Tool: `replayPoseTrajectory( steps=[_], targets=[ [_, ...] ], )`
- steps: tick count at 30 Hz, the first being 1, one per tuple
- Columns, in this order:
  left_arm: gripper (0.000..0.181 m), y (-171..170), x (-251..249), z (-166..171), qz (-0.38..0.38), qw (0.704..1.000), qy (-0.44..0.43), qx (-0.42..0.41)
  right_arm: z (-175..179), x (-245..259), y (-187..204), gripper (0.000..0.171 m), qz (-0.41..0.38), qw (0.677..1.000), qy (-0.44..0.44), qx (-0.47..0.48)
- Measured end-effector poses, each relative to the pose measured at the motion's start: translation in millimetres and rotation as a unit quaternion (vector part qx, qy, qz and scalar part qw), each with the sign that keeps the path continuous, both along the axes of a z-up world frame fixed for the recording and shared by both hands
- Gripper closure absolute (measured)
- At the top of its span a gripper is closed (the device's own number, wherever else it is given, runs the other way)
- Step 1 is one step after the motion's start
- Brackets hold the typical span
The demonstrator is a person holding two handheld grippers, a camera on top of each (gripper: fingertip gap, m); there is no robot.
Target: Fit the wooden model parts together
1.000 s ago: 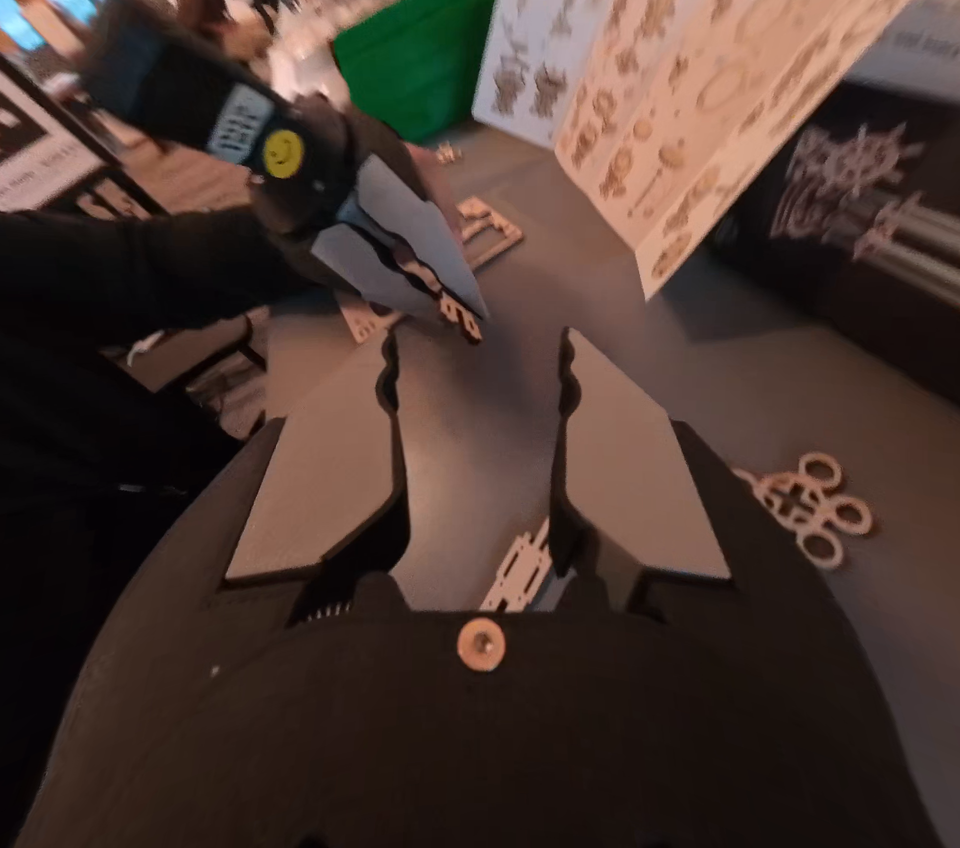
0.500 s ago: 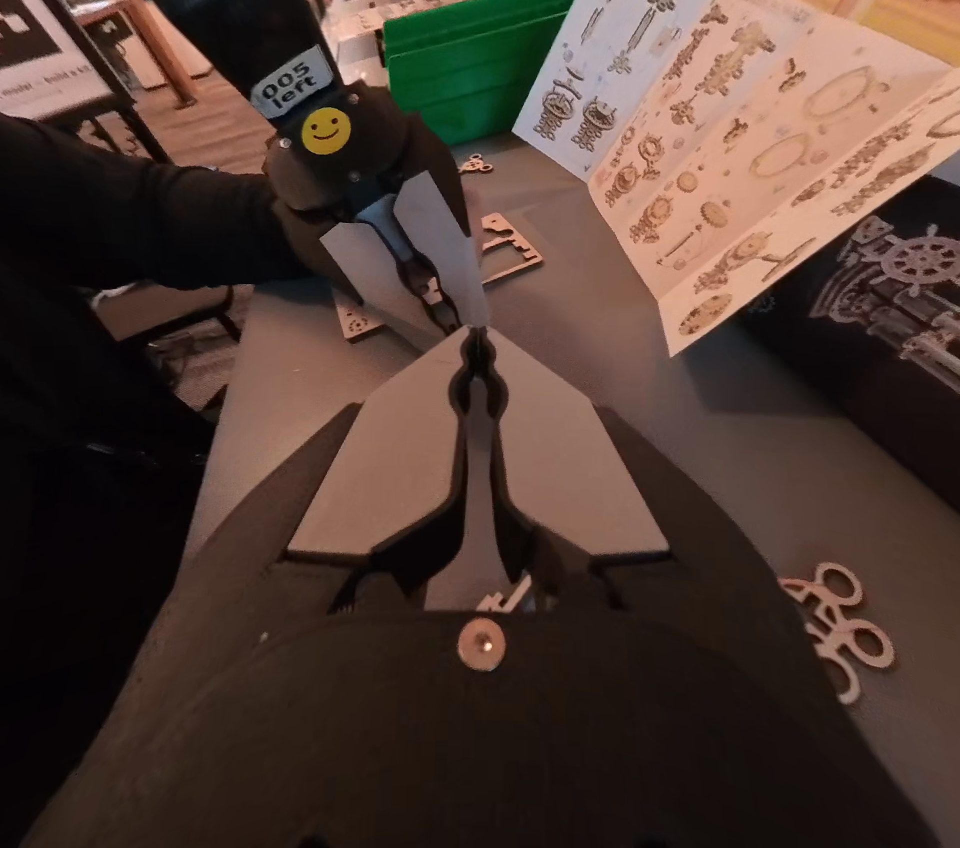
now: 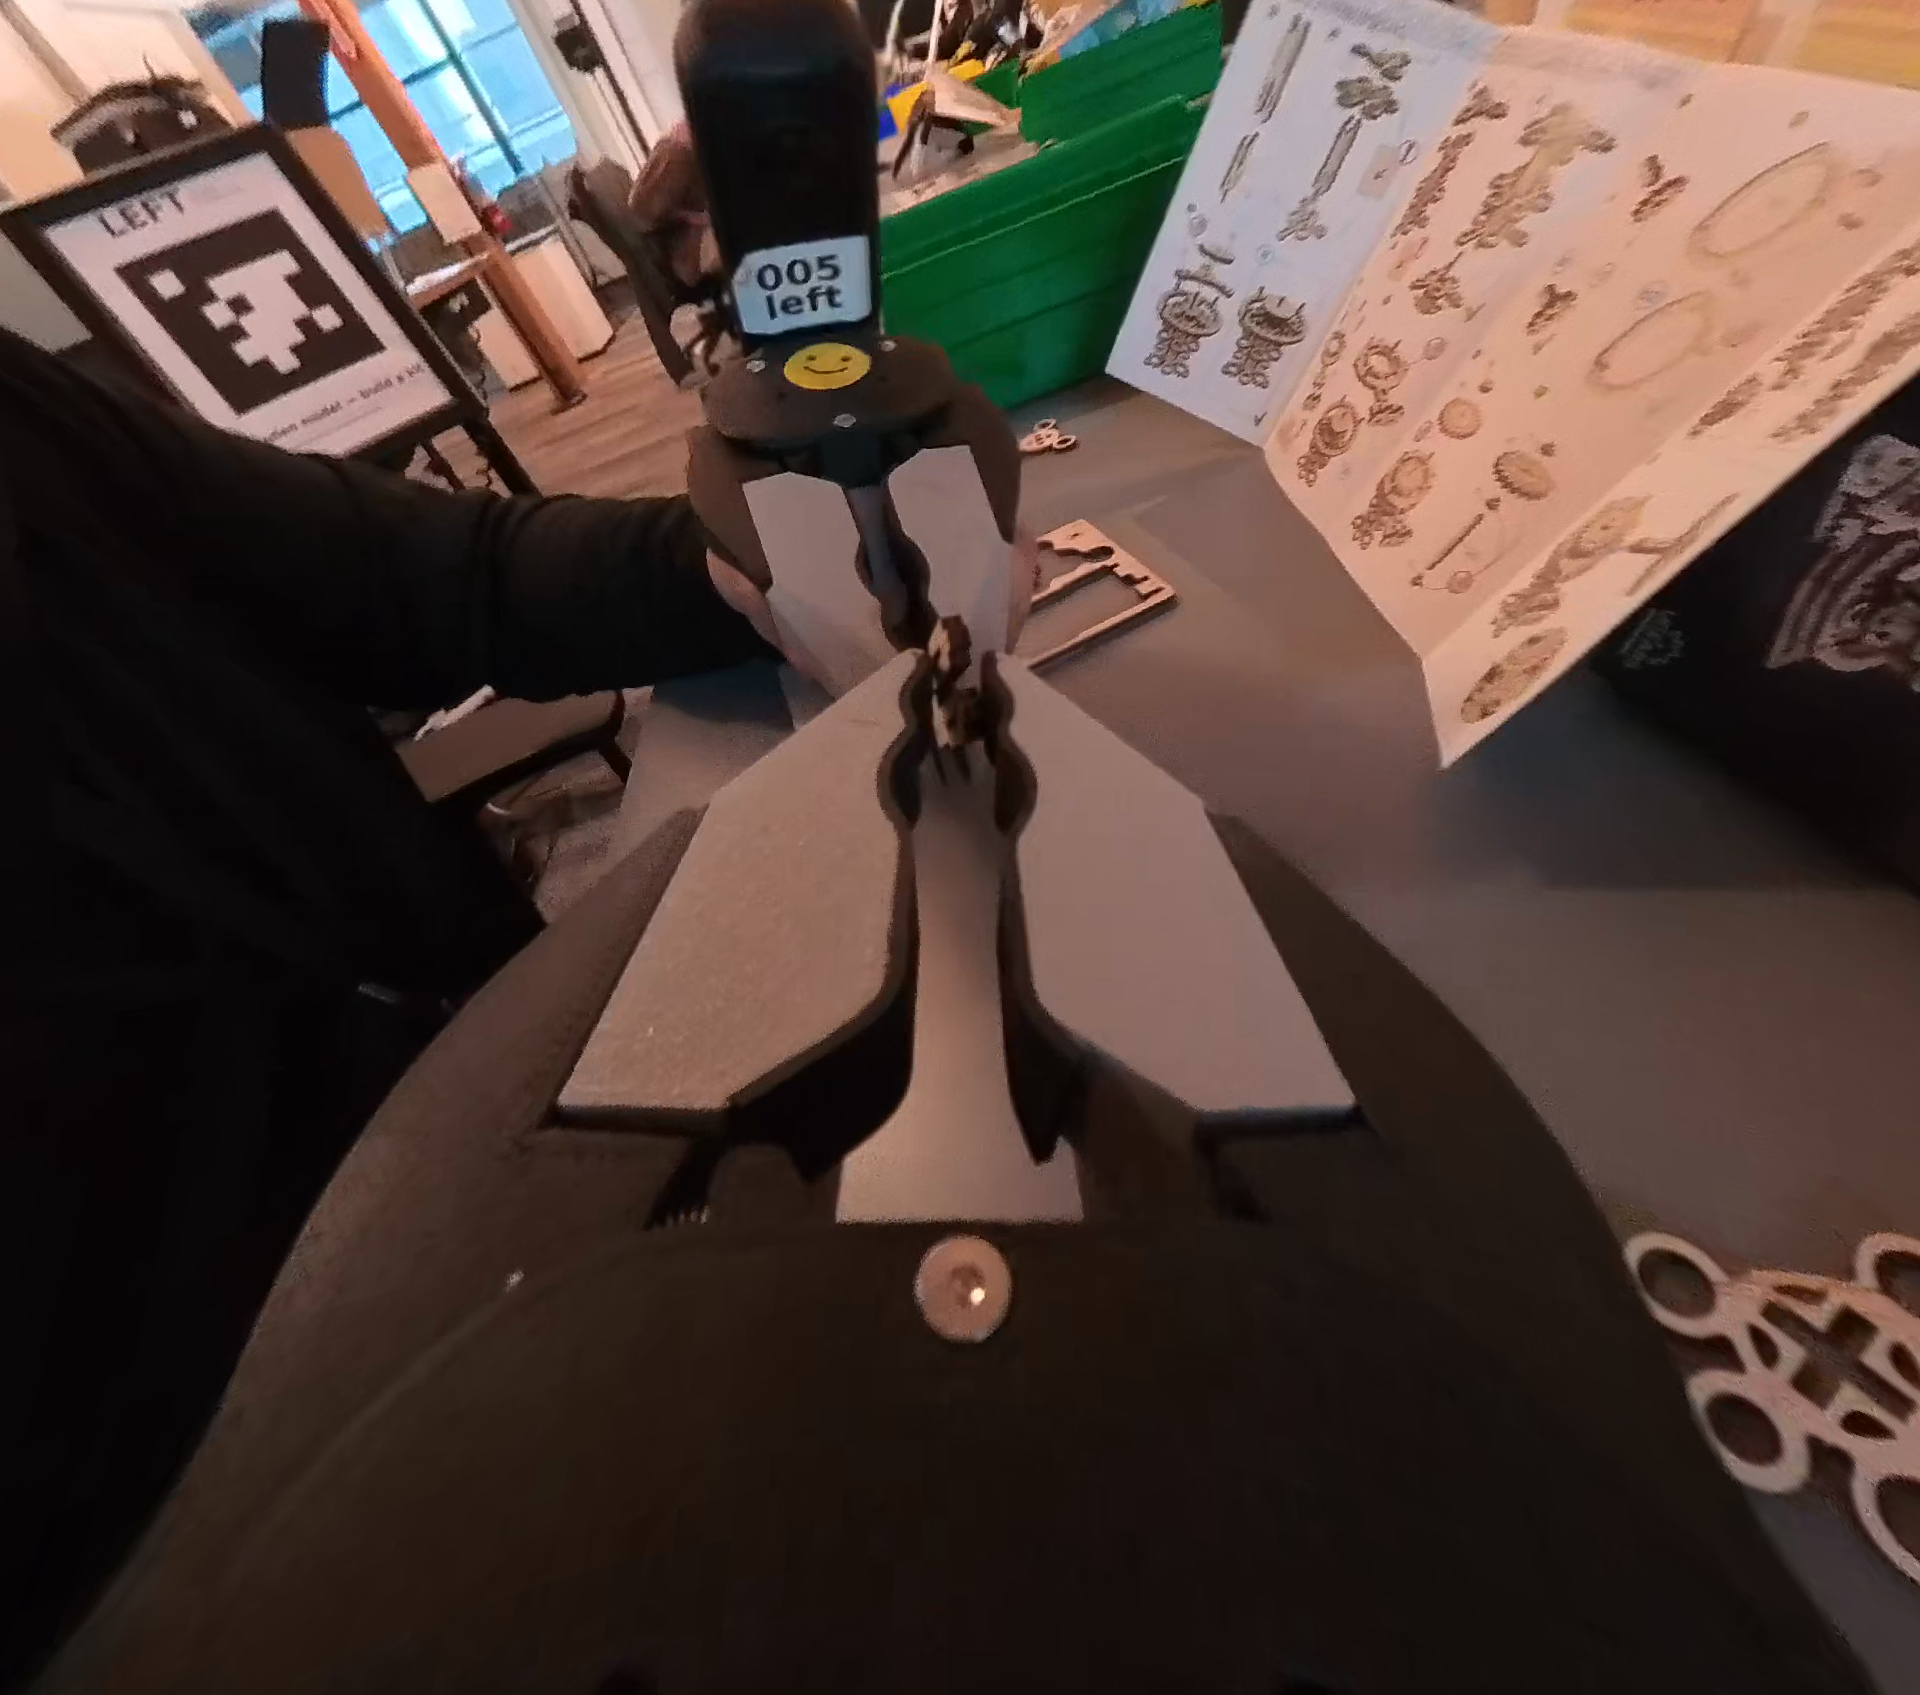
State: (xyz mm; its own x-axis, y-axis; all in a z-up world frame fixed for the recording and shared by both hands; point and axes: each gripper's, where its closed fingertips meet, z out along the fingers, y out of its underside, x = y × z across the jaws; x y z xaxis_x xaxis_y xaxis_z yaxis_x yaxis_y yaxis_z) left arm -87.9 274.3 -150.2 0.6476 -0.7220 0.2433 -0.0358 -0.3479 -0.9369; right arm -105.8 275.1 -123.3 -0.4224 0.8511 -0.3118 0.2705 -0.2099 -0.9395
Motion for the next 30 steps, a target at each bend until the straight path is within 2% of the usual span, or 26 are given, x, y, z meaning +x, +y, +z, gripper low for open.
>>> replayPoseTrajectory(
  steps=[5,11,30],
  targets=[
    [0.177,-0.5,2.5,-8.2,-0.005,1.0,0.012,-0.016,-4.4,1.2,-3.6,0.171,0.006,1.0,-0.013,0.012],
    [0.177,-2.9,7.2,-26.2,-0.014,0.997,0.066,-0.026,-12.8,0.5,-8.9,0.171,0.019,0.999,-0.035,0.018],
    [0.18,-1.7,4.6,-24.2,-0.014,0.998,0.041,-0.042,-12.6,-2.3,-1.9,0.169,0.006,0.999,-0.04,-0.021]
  ],
)
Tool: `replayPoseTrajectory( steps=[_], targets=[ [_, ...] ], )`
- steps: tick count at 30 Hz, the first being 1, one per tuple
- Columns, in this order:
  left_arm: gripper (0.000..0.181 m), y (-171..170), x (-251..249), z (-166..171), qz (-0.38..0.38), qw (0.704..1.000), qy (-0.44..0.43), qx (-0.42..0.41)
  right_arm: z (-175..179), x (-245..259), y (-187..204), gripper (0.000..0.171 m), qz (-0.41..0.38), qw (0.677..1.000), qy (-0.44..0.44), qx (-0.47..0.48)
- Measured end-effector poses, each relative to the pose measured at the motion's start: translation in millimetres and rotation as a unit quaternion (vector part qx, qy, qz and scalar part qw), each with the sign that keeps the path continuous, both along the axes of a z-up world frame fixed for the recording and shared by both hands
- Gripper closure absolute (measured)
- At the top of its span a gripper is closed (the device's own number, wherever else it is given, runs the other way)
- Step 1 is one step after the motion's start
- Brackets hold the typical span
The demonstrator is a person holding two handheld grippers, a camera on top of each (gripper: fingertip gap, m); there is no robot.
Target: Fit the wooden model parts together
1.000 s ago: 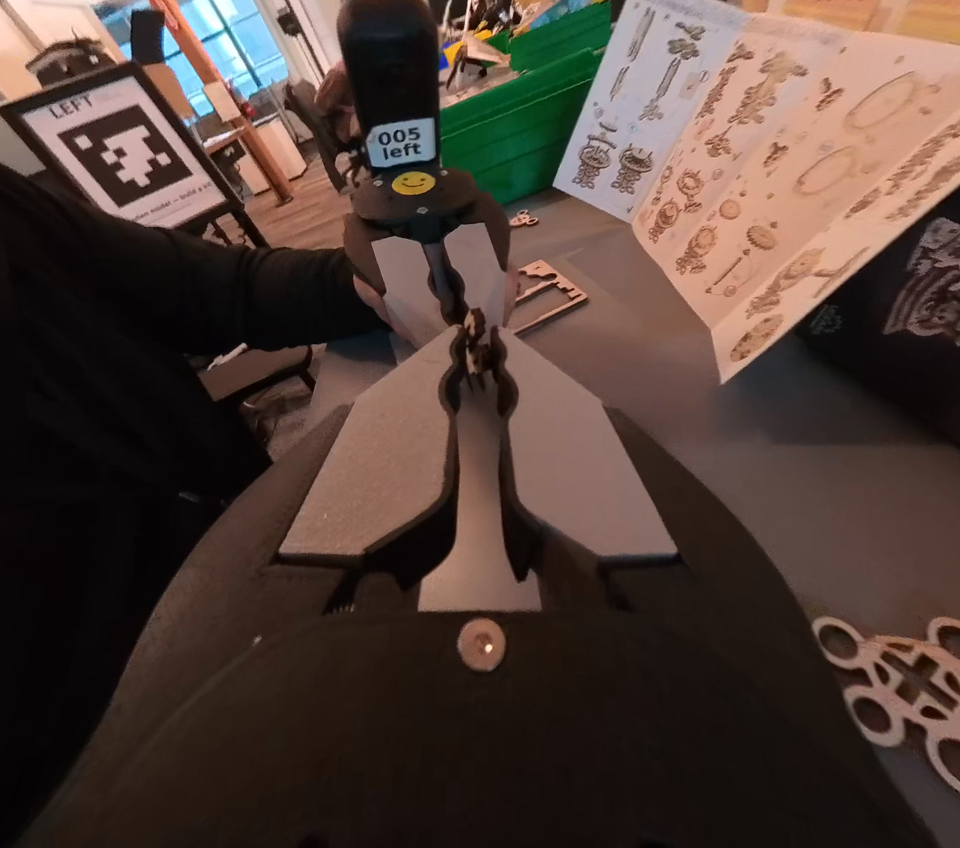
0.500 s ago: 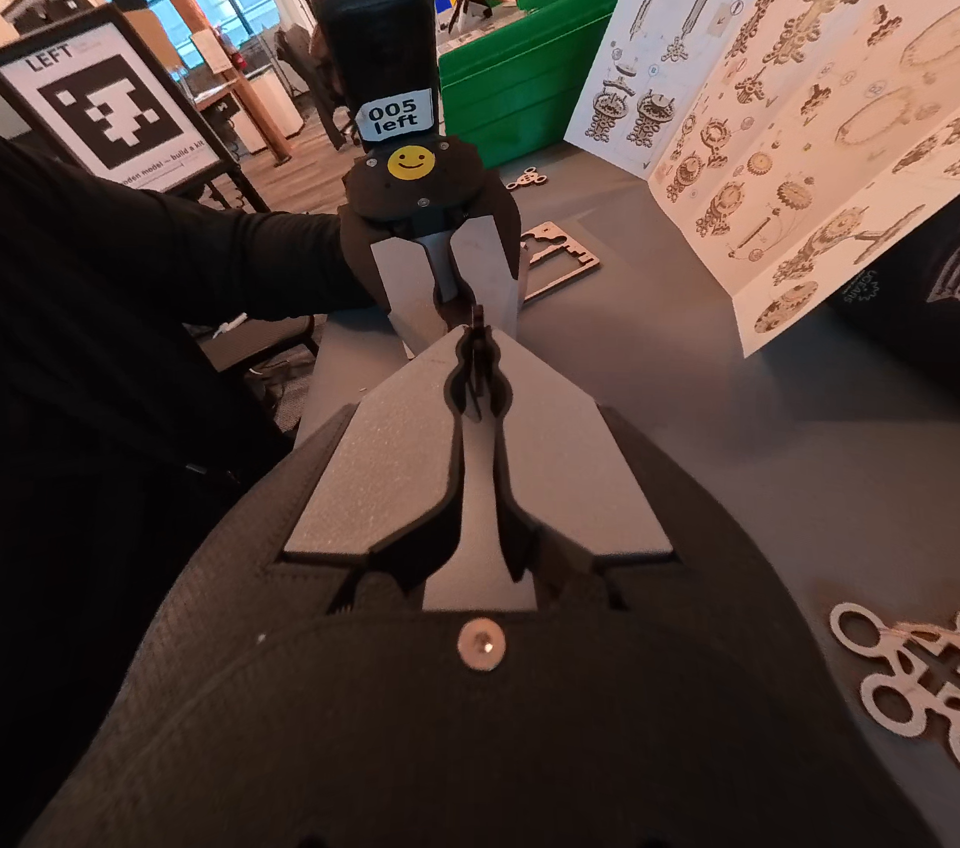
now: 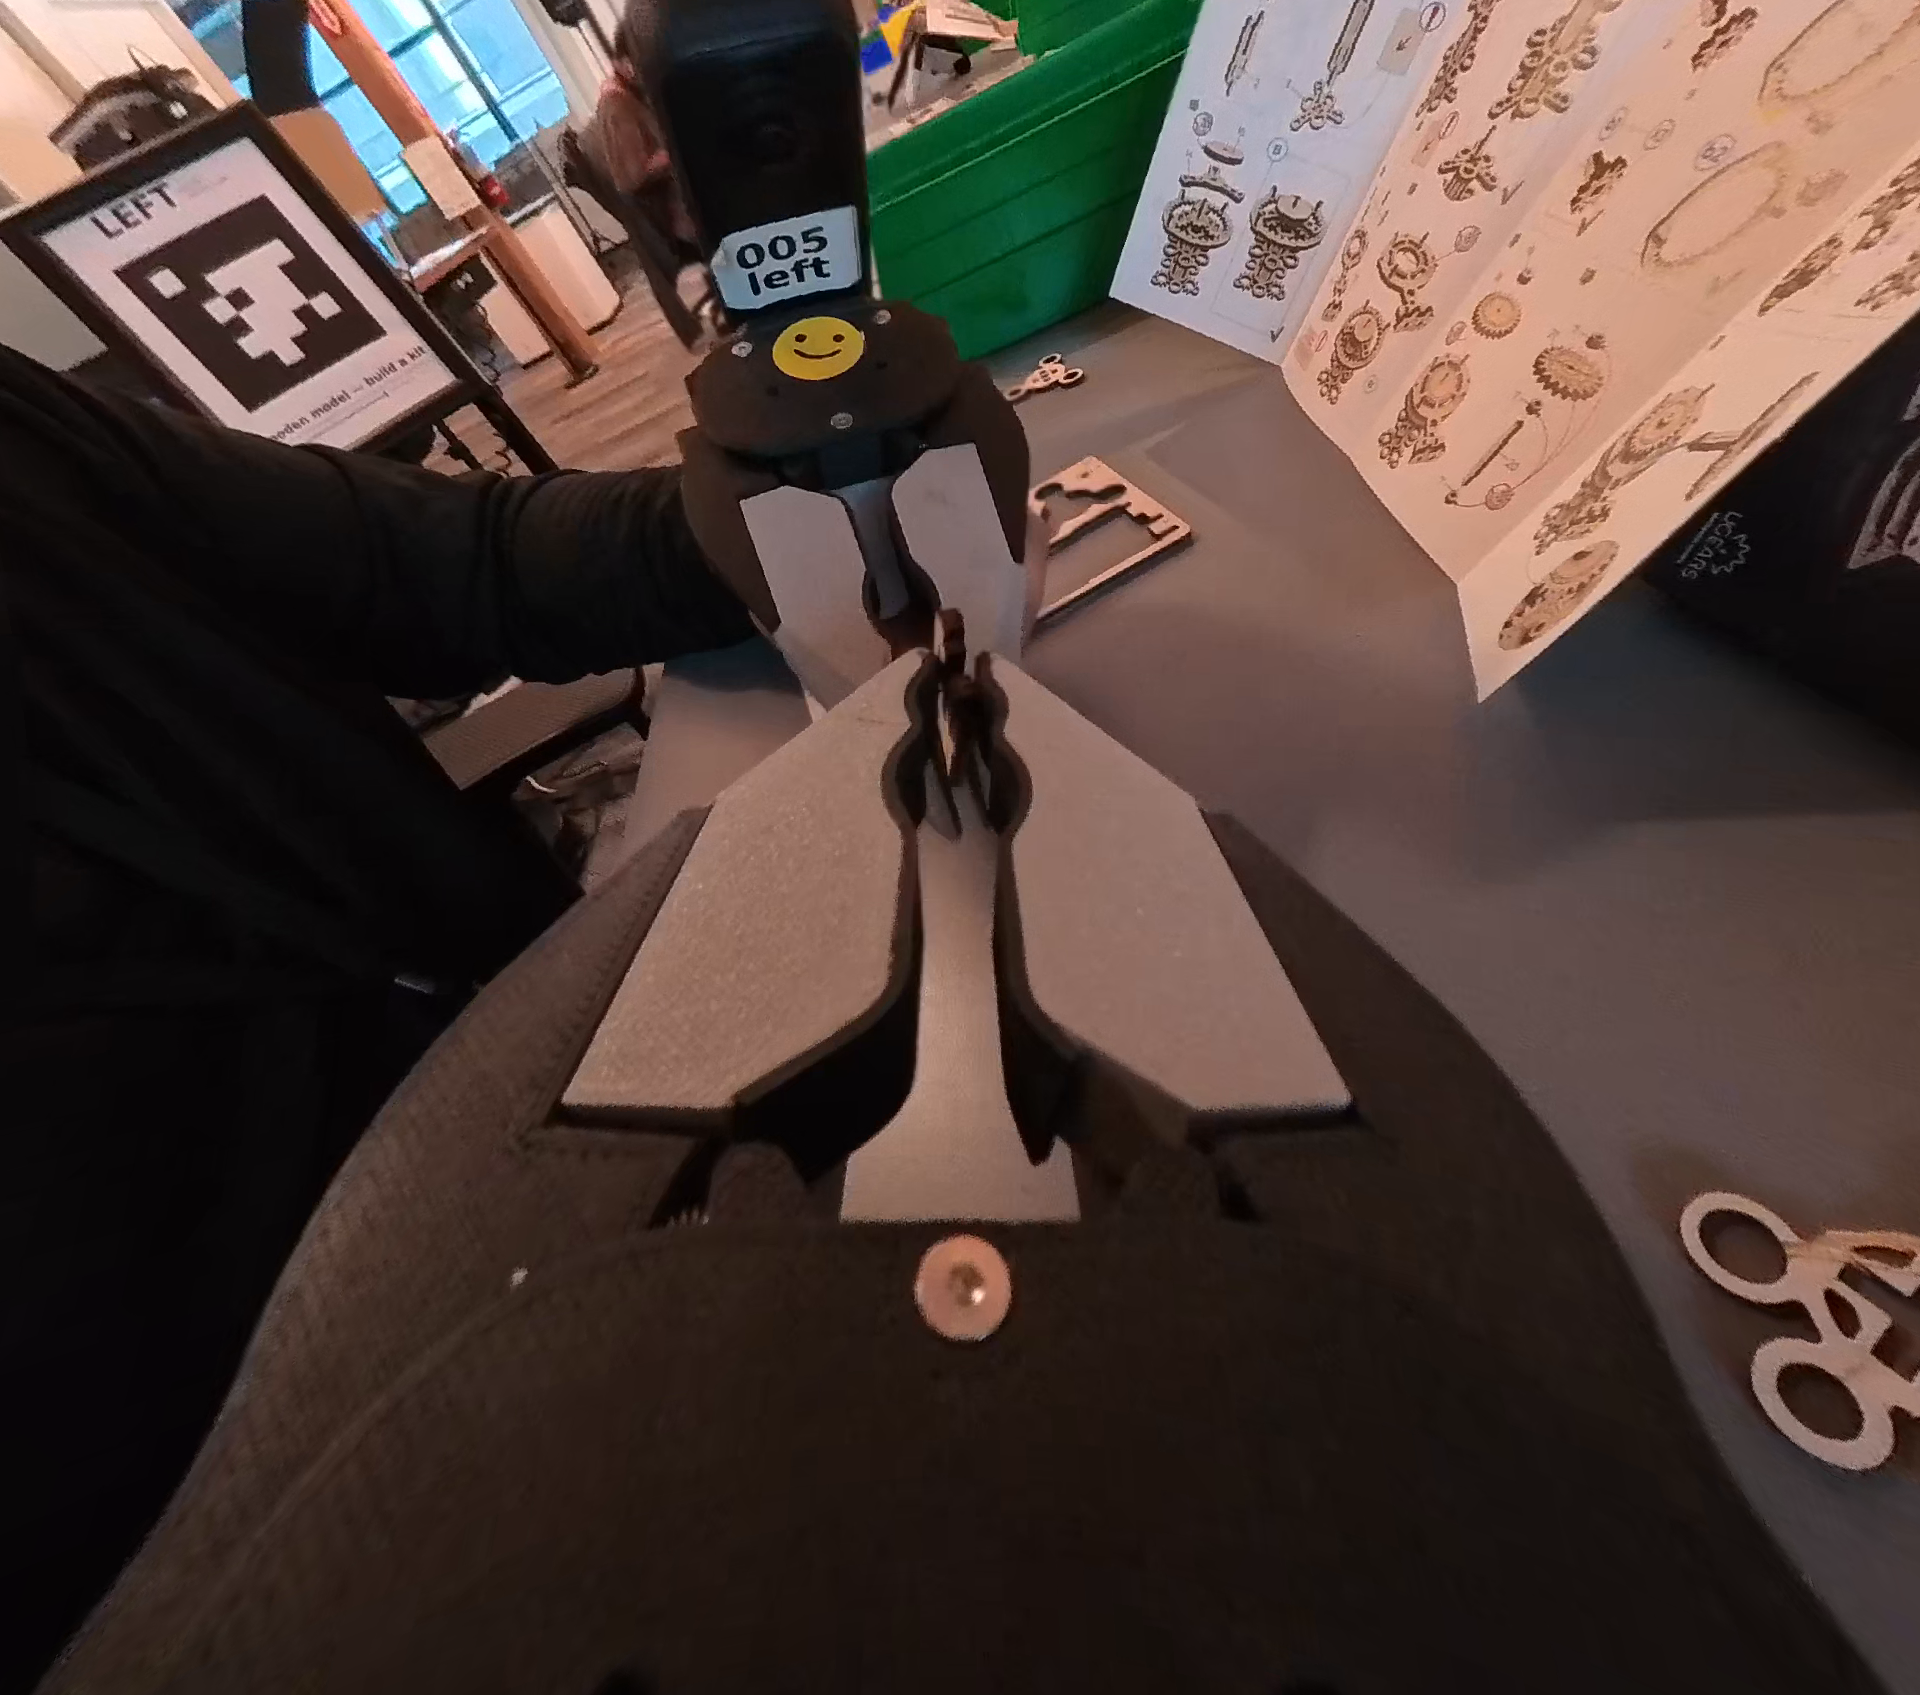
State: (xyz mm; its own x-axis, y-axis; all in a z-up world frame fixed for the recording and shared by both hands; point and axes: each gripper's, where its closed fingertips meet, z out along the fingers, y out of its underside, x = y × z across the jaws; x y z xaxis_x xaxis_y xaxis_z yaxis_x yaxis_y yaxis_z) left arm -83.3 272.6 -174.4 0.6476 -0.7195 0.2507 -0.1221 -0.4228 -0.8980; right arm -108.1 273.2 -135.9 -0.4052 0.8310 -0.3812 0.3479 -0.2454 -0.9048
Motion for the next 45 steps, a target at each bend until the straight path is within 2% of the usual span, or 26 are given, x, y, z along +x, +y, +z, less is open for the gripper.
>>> replayPoseTrajectory(
  steps=[4,7,11,17,20,23,25,28,32,38,45],
  targets=[
    [0.181,0.2,-4.0,5.5,0.004,1.0,-0.015,-0.002,1.9,0.9,2.7,0.168,0.001,1.0,0.0,-0.028],
    [0.18,0.0,-7.0,15.5,0.003,0.998,-0.059,-0.006,3.9,2.7,8.4,0.167,-0.004,0.999,0.001,-0.054],
    [0.181,-0.7,-14.6,28.5,0.0,0.991,-0.131,-0.029,7.7,6.8,27.2,0.139,-0.046,0.997,0.008,-0.056],
    [0.18,-0.9,-15.0,25.4,-0.001,0.99,-0.133,-0.042,18.9,9.6,14.8,0.131,-0.027,0.999,0.042,-0.022],
    [0.18,-0.3,-14.0,15.6,0.004,0.995,-0.094,-0.044,18.5,4.7,7.0,0.14,-0.023,0.998,0.05,0.006],
    [0.18,-2.8,-11.8,4.9,0.0,0.999,-0.021,-0.028,3.9,0.3,12.7,0.168,-0.048,0.997,0.025,0.054],
    [0.181,-2.6,-12.9,5.8,0.003,1.0,-0.004,-0.013,3.9,4.2,11.7,0.169,-0.031,0.999,0.02,0.028],
    [0.181,-2.7,-17.1,18.0,0.005,0.999,-0.037,-0.009,2.1,9.7,14.3,0.17,-0.018,1.0,0.007,-0.01],
    [0.18,-3.8,-24.5,31.1,0.006,0.996,-0.083,-0.009,-6.9,13.0,9.5,0.17,-0.002,1.0,-0.014,0.01],
    [0.181,2.1,-30.6,53.8,0.025,0.983,-0.183,0.002,-8.6,9.4,-0.9,0.171,0.023,0.999,-0.019,-0.014],
    [0.177,3.8,-28.1,55.8,0.029,0.98,-0.198,0.003,-10.9,6.4,-5.9,0.171,0.032,0.999,-0.023,-0.027]
  ],
)
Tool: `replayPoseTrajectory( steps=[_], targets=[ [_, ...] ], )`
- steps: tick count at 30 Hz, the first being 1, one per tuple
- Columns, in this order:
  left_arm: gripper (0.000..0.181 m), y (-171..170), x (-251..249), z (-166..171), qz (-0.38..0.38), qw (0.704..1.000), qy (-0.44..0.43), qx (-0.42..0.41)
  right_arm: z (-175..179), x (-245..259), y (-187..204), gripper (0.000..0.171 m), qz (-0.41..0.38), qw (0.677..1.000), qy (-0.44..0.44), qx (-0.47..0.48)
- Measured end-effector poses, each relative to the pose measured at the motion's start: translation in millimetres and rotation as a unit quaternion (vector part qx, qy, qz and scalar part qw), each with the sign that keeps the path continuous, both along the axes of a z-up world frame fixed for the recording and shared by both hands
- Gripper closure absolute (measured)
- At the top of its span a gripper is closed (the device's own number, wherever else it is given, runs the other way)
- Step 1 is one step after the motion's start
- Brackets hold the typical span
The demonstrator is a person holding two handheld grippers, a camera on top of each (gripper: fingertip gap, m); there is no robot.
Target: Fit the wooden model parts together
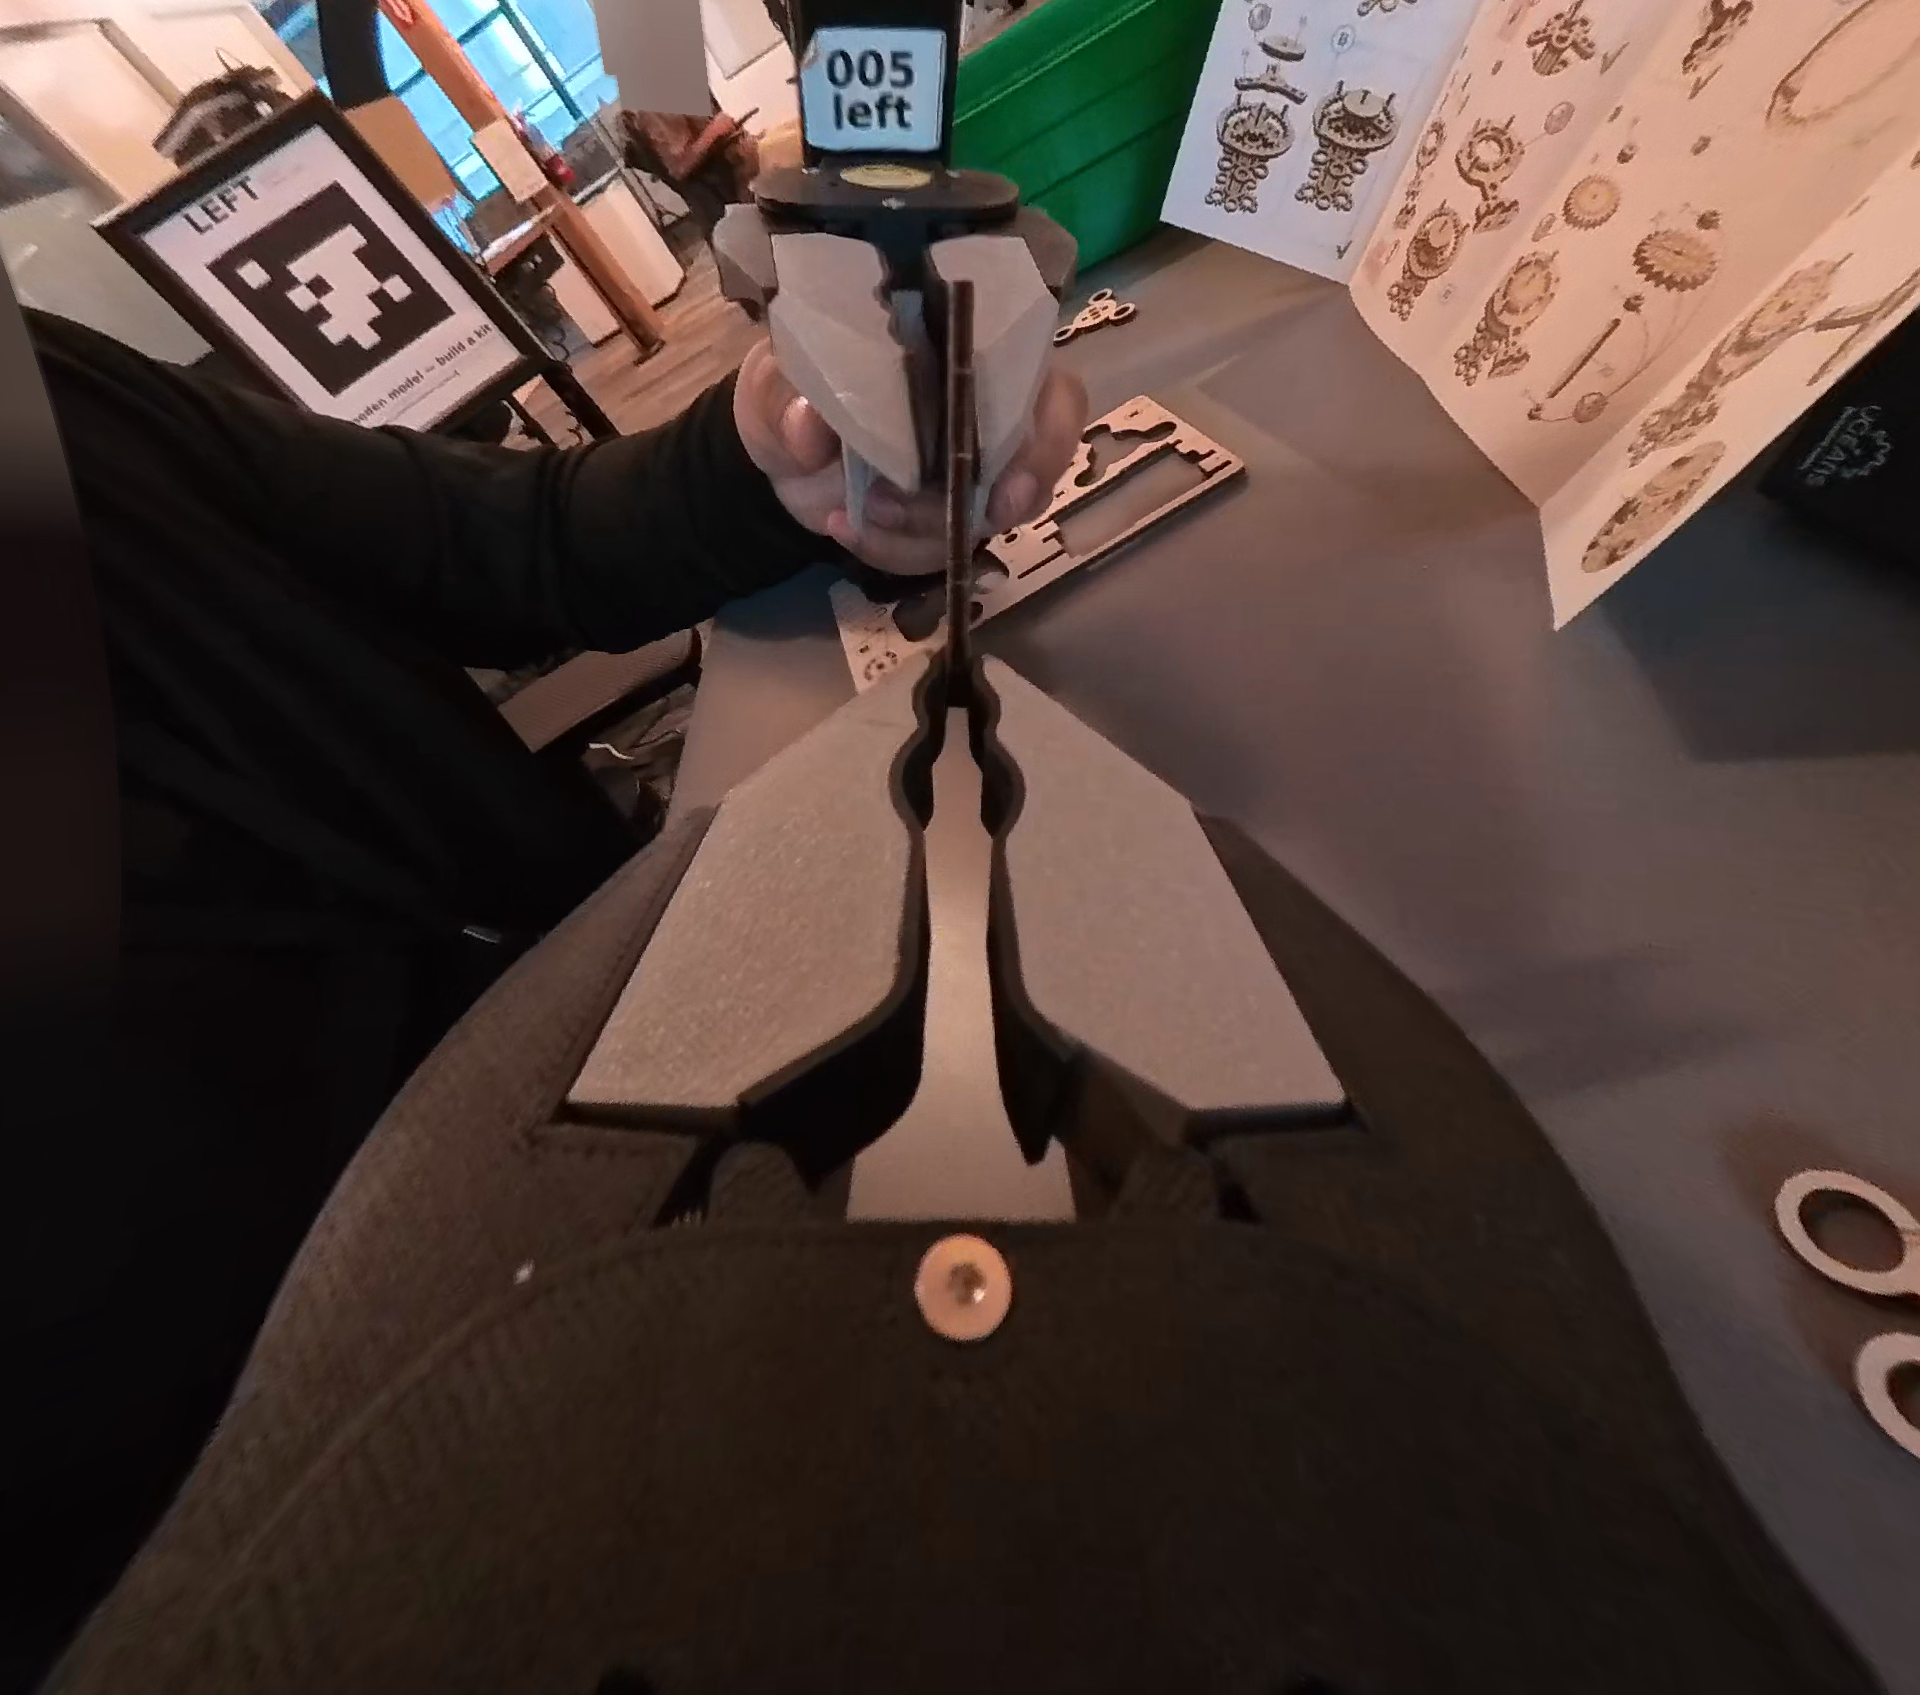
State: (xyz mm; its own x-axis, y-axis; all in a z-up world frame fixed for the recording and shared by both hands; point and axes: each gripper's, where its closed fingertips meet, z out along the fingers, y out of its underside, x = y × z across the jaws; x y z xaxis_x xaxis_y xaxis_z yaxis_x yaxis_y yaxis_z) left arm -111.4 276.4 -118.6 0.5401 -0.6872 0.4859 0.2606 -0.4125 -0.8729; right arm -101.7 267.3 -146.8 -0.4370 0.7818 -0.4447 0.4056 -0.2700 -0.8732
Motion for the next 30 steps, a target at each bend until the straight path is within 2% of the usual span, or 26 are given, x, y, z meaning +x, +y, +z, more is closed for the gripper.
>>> replayPoseTrajectory(
  steps=[7,9,11,14,15,16,17,20,23,27,29,30],
  targets=[
    [0.165,0.8,6.0,-5.1,-0.012,1.0,-0.005,-0.017,5.5,4.4,-6.0,0.171,0.024,0.999,0.007,-0.027],
    [0.169,0.3,7.7,-1.7,-0.018,1.0,-0.021,-0.013,3.2,2.9,-9.4,0.171,0.03,0.999,0.001,-0.03],
    [0.181,-1.5,8.9,2.1,-0.023,0.999,-0.032,-0.002,-0.9,1.4,-12.9,0.171,0.035,0.999,-0.01,-0.029],
    [0.181,-1.7,11.6,-1.1,-0.021,1.0,-0.016,0.002,-4.9,1.6,-15.0,0.171,0.036,0.998,-0.028,-0.037],
    [0.181,-0.3,10.7,-2.0,-0.013,1.0,-0.012,0.002,-7.8,2.7,-12.0,0.161,0.028,0.998,-0.042,-0.032],
    [0.181,1.0,9.3,-2.3,-0.007,1.0,-0.012,0.001,-9.3,4.7,-6.5,0.146,0.011,0.998,-0.053,-0.022],
    [0.18,2.2,7.3,-3.0,-0.003,1.0,-0.012,-0.001,-8.5,7.8,0.1,0.139,-0.013,0.998,-0.054,-0.007],
    [0.181,4.7,0.5,-6.5,0.007,1.0,-0.02,-0.015,-18.4,31.1,18.4,0.13,-0.094,0.988,-0.093,0.077],
    [0.181,6.2,-5.4,-8.8,0.02,1.0,-0.007,-0.016,-50.5,72.0,29.9,0.117,-0.18,0.95,-0.198,0.162],
    [0.181,4.7,-5.9,-5.6,0.028,0.999,0.014,-0.002,-86.4,116.1,29.5,0.112,-0.248,0.897,-0.293,0.218],
    [0.181,3.2,-3.2,-5.0,0.026,0.999,0.022,0.003,-86.1,115.9,28.7,0.121,-0.273,0.894,-0.283,0.217],
    [0.181,2.9,-2.4,-5.8,0.027,0.999,0.03,0.005,-86.5,114.7,27.5,0.138,-0.274,0.893,-0.281,0.222]
  ],
)
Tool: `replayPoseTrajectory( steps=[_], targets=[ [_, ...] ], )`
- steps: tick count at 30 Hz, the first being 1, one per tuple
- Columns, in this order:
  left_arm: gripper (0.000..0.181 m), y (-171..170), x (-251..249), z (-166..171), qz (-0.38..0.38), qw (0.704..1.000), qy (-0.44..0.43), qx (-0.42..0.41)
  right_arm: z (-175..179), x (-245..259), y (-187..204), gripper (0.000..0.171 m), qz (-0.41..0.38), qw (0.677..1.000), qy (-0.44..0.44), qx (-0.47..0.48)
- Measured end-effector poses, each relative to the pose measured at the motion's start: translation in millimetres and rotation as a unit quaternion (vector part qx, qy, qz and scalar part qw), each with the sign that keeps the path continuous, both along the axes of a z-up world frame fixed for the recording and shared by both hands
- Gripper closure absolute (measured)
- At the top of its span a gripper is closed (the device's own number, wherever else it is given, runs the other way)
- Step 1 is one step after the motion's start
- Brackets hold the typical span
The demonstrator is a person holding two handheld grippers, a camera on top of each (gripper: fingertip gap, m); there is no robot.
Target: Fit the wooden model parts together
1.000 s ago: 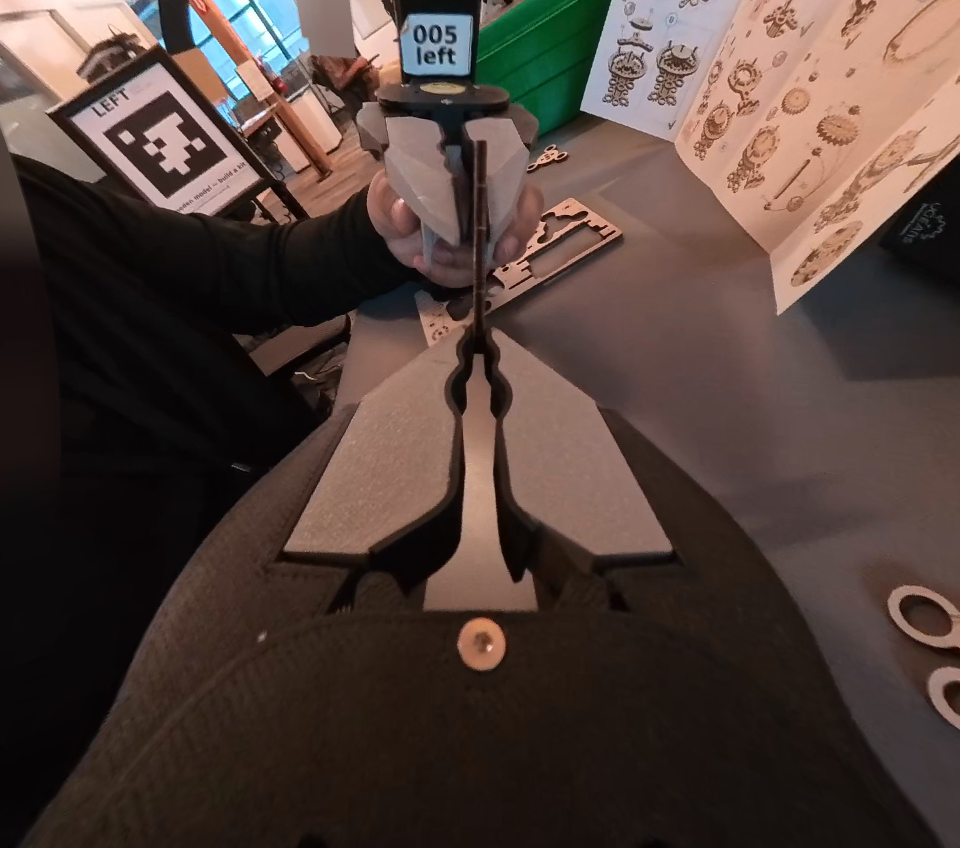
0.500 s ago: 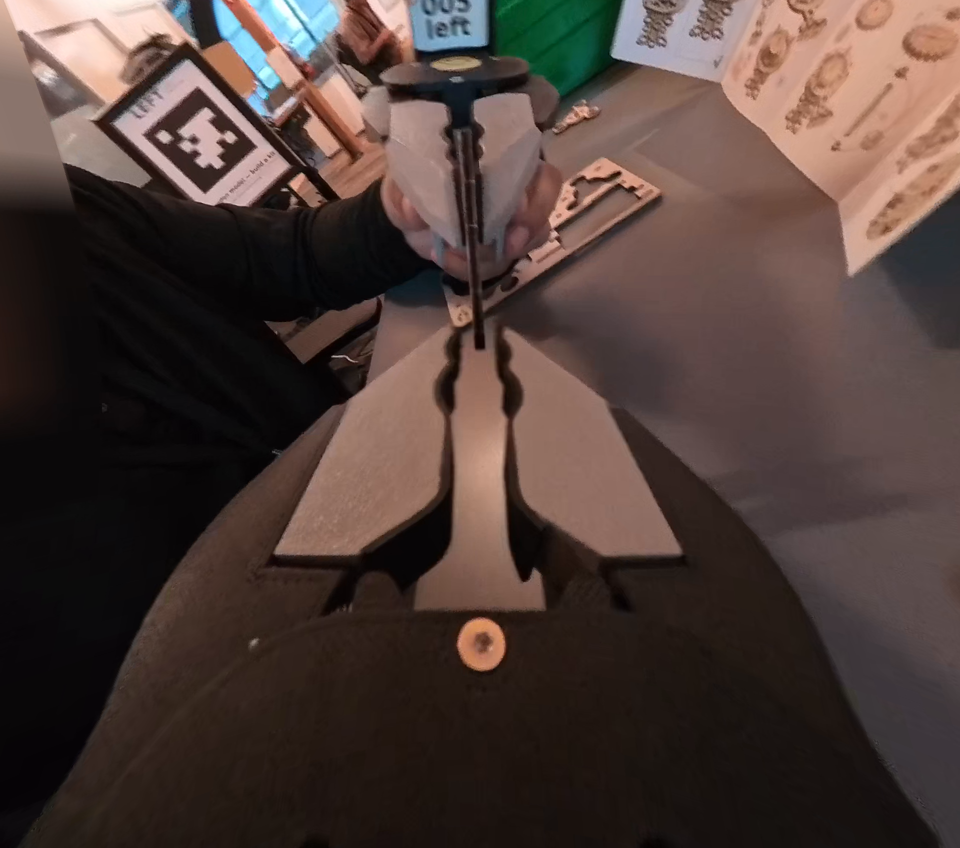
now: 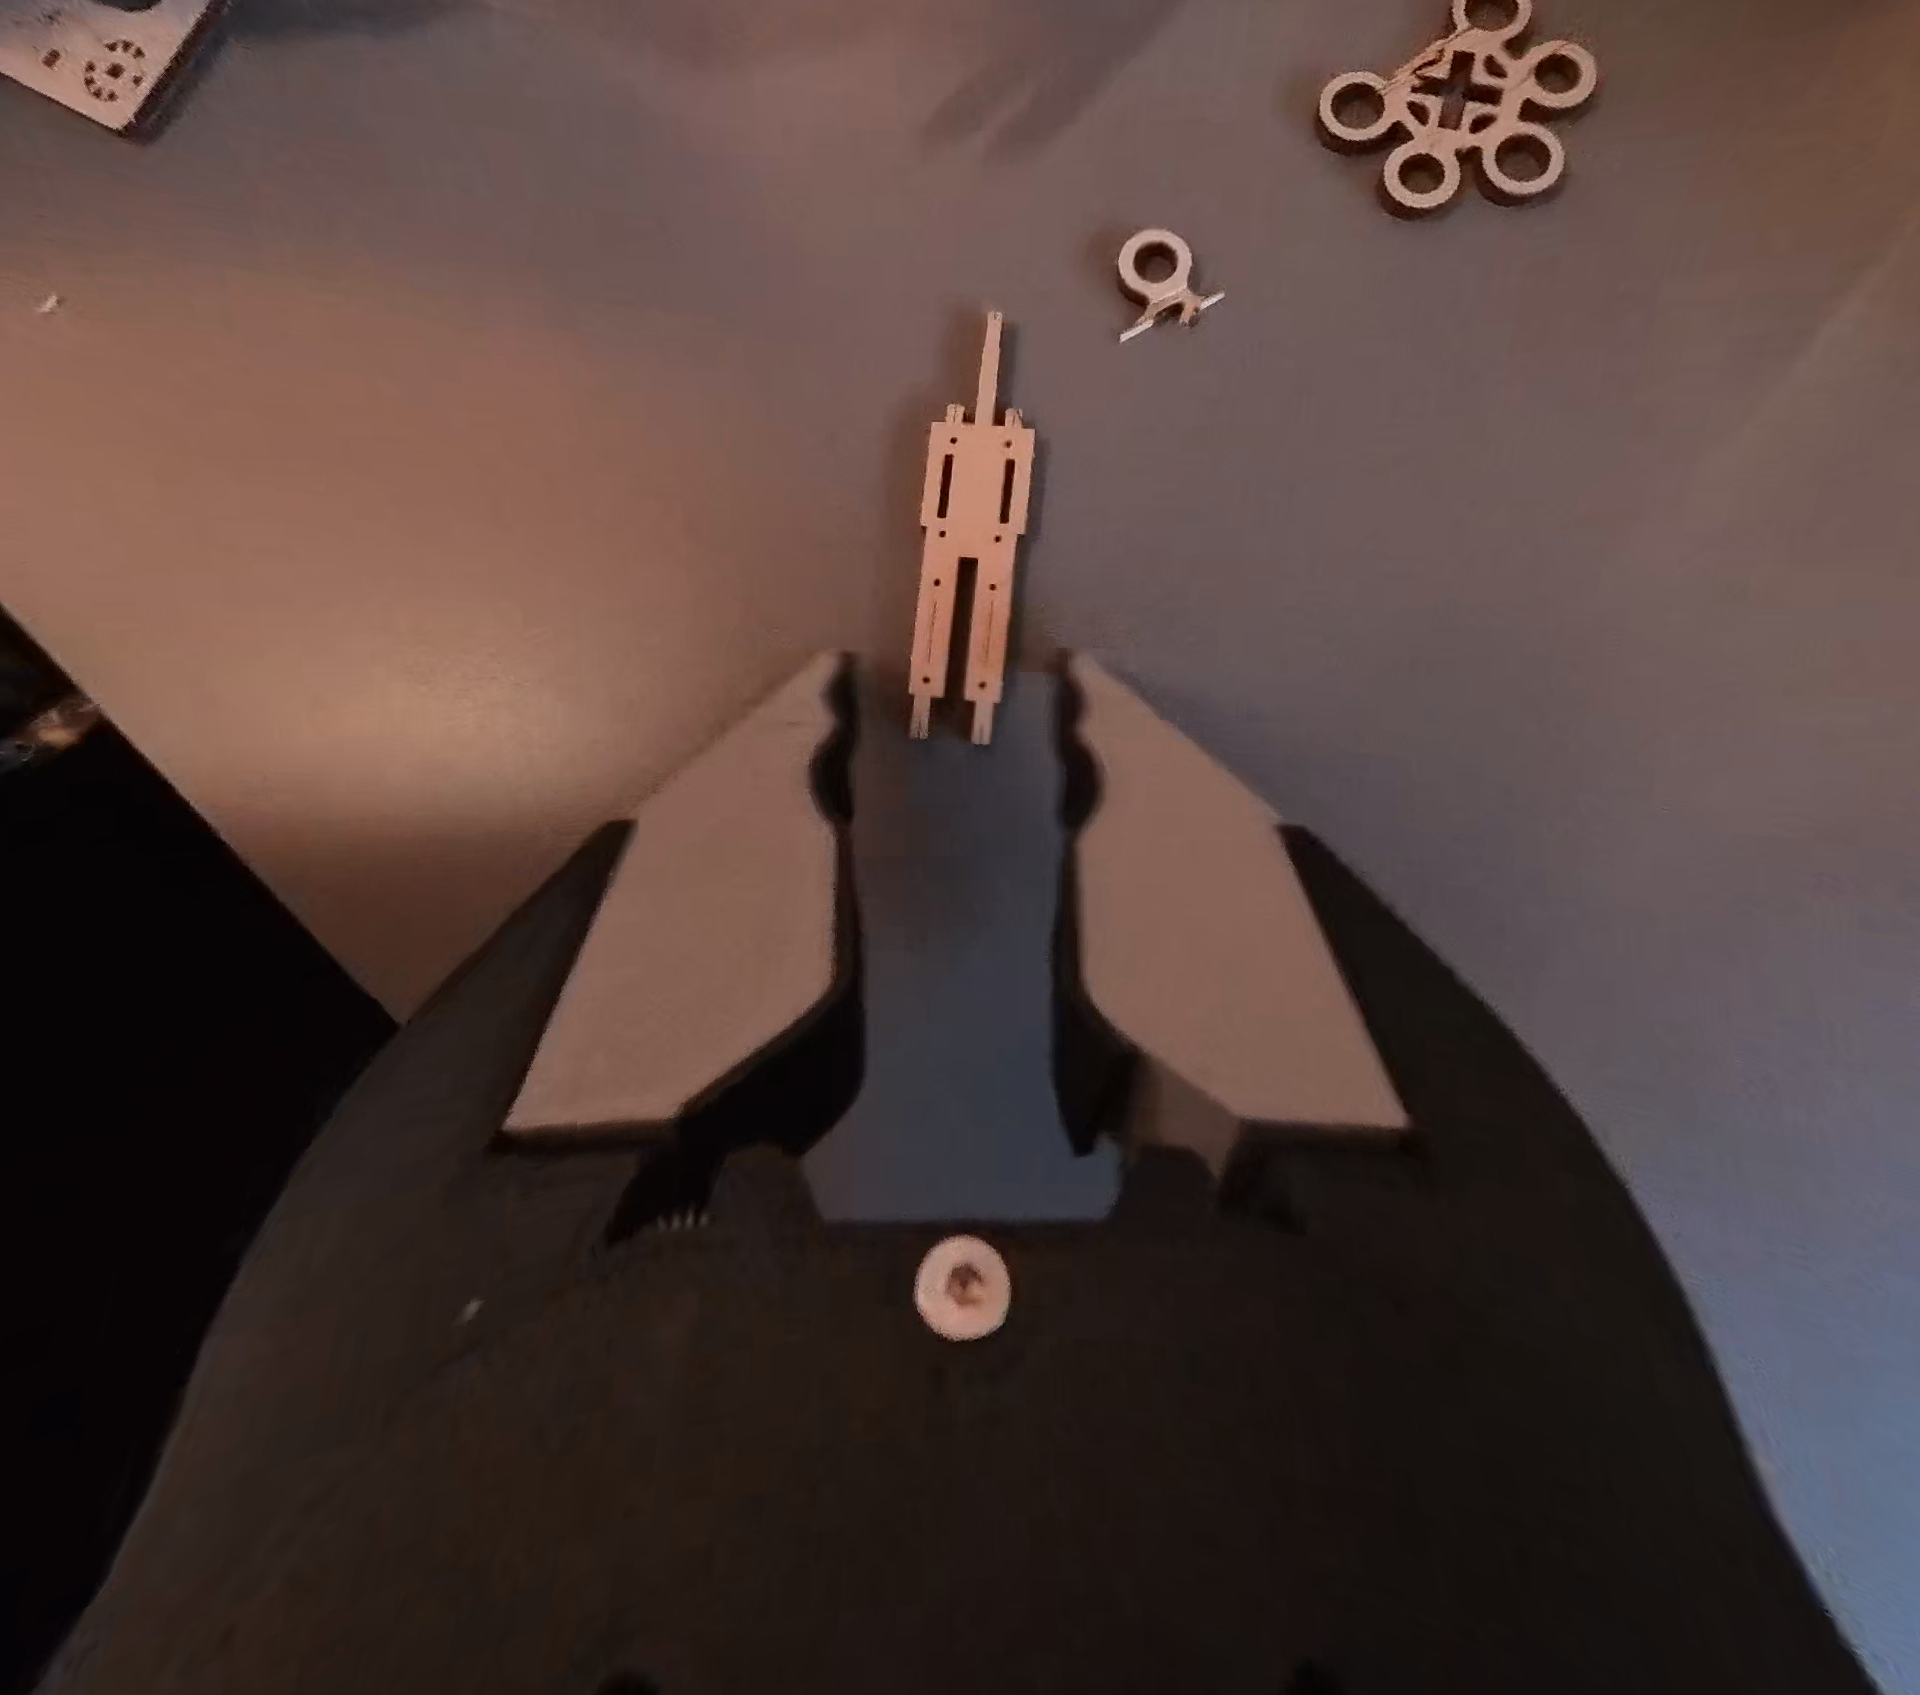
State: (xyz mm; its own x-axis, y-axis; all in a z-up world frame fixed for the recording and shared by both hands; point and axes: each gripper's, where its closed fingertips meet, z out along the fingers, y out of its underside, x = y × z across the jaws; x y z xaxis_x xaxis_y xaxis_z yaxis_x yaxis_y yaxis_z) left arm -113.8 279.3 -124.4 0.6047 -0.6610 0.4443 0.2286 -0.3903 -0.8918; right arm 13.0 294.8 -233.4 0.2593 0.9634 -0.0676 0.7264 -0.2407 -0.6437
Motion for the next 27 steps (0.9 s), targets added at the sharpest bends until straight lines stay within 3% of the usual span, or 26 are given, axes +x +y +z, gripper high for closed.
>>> replayPoseTrajectory(
  steps=[1,4,6,8,10,12,14,16,20,21,23,27],
  targets=[
    [0.181,0.0,0.5,-1.1,0.001,1.0,0.008,0.002,-1.1,-1.7,1.3,0.157,0.0,1.0,0.0,0.013],
    [0.181,-0.5,-0.1,-2.4,0.004,1.0,0.019,0.006,-0.6,-3.3,-1.0,0.158,0.026,1.0,-0.001,0.005],
    [0.181,-1.1,-2.2,-1.5,0.002,1.0,0.015,0.004,16.7,-8.5,-22.9,0.157,0.141,0.99,0.015,0.012],
    [0.181,-1.6,-3.5,-0.8,-0.001,1.0,0.009,0.001,35.6,-10.7,-48.3,0.157,0.319,0.943,0.012,0.091],
    [0.181,-2.0,-2.1,-3.0,-0.006,1.0,0.011,-0.004,34.7,-11.9,-22.0,0.153,0.38,0.902,-0.076,0.192],
    [0.181,-2.5,-0.5,-5.6,-0.008,1.0,0.018,-0.006,28.2,-10.2,-0.6,0.143,0.398,0.886,-0.168,0.17],
    [0.181,-2.4,-1.9,-5.7,-0.006,1.0,0.024,-0.004,27.6,-4.4,19.7,0.133,0.387,0.873,-0.25,0.158],
    [0.181,-2.1,-4.5,-3.7,-0.004,1.0,0.019,-0.004,35.9,-6.6,28.6,0.124,0.376,0.871,-0.255,0.188],
    [0.181,-2.8,-5.9,-1.3,-0.005,1.0,0.013,-0.004,38.4,-25.3,32.7,0.128,0.169,0.959,-0.173,0.148],
    [0.181,-3.1,-5.3,-1.2,-0.006,1.0,0.014,-0.004,34.5,-32.5,29.4,0.138,0.123,0.974,-0.139,0.13],
    [0.181,-2.9,-5.2,-0.6,-0.004,1.0,0.015,-0.001,22.6,-47.7,17.3,0.148,0.088,0.99,-0.08,0.076],
    [0.18,-0.5,-9.5,-4.6,0.002,1.0,0.012,-0.009,4.6,-70.5,27.4,0.153,0.042,0.998,-0.044,0.02]
  ],
)
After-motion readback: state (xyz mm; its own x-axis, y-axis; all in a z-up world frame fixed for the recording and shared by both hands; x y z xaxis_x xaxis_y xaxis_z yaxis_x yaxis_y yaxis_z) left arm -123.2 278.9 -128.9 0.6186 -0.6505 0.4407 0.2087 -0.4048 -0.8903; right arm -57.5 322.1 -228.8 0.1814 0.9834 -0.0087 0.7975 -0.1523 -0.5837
